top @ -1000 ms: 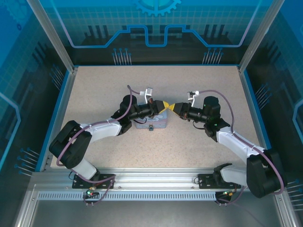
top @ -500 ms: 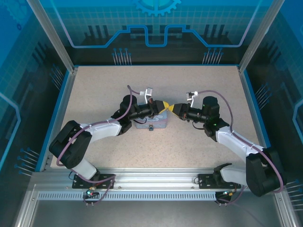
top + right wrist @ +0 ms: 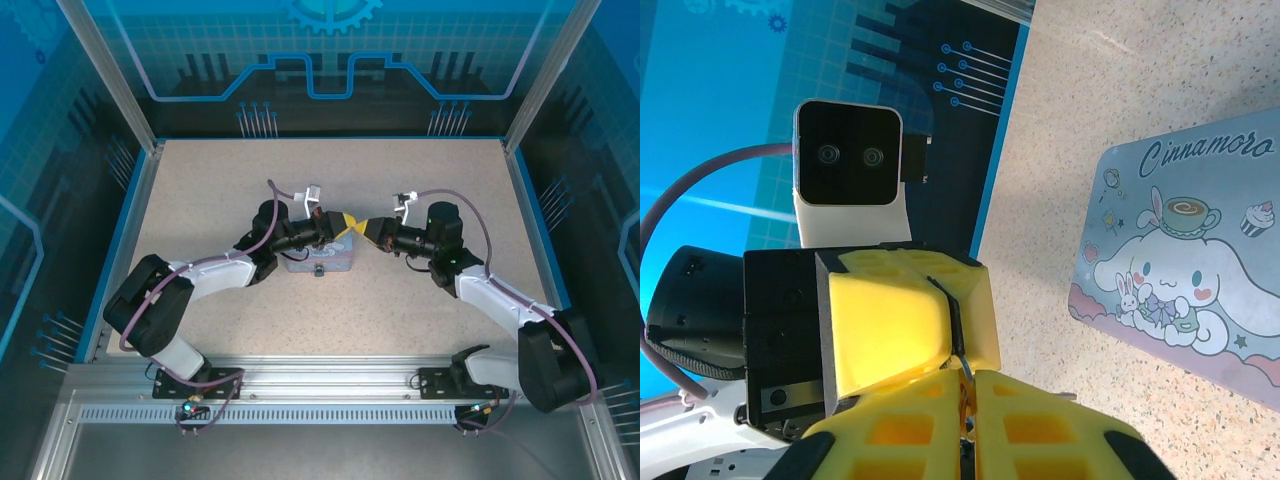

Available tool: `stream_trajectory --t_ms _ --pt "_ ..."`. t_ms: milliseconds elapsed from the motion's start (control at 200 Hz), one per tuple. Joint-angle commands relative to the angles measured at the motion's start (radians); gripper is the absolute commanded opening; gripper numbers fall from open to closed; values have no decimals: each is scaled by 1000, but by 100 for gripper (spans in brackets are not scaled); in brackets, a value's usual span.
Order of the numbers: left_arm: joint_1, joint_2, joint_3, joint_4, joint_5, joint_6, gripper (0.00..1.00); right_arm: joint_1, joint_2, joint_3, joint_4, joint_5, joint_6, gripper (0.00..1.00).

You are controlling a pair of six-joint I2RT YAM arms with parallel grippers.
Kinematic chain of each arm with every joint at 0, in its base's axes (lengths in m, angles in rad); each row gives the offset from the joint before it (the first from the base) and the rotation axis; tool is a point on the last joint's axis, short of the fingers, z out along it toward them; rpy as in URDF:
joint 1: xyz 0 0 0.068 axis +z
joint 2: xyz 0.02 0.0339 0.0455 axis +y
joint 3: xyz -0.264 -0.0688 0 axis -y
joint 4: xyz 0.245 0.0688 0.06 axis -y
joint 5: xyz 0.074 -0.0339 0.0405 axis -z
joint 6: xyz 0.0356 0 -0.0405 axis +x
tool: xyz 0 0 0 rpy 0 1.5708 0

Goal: Unlock a padlock with a key

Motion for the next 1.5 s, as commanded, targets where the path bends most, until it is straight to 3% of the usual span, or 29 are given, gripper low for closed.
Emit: stream_trajectory --t_ms 0,115,245,350,500,745,960,1326,1496 --pt "2 -5 -10 23 0 11 0 11 8 34 35 6 2 8" --pt "2 -4 -18 35 -1 4 0 11 8 37 35 4 3 0" --pt "2 -12 -23 33 -3 6 0 11 9 38 32 2 0 0" --pt "7 -30 -28 12 -28 16 31 11 8 32 29 4 0 0" --pt "20 -55 -29 -20 -57 28 44 12 7 29 23 7 -2 0" --pt "25 -63 -27 -37 -82 32 42 11 8 32 21 8 -2 0" --pt "25 -40 -24 -6 -84 13 31 11 16 32 30 1 3 0" --pt "17 3 -17 56 -80 -24 26 14 44 37 63 1 29 0" --pt "12 15 -17 71 -87 -32 16 16 48 40 66 1 32 0"
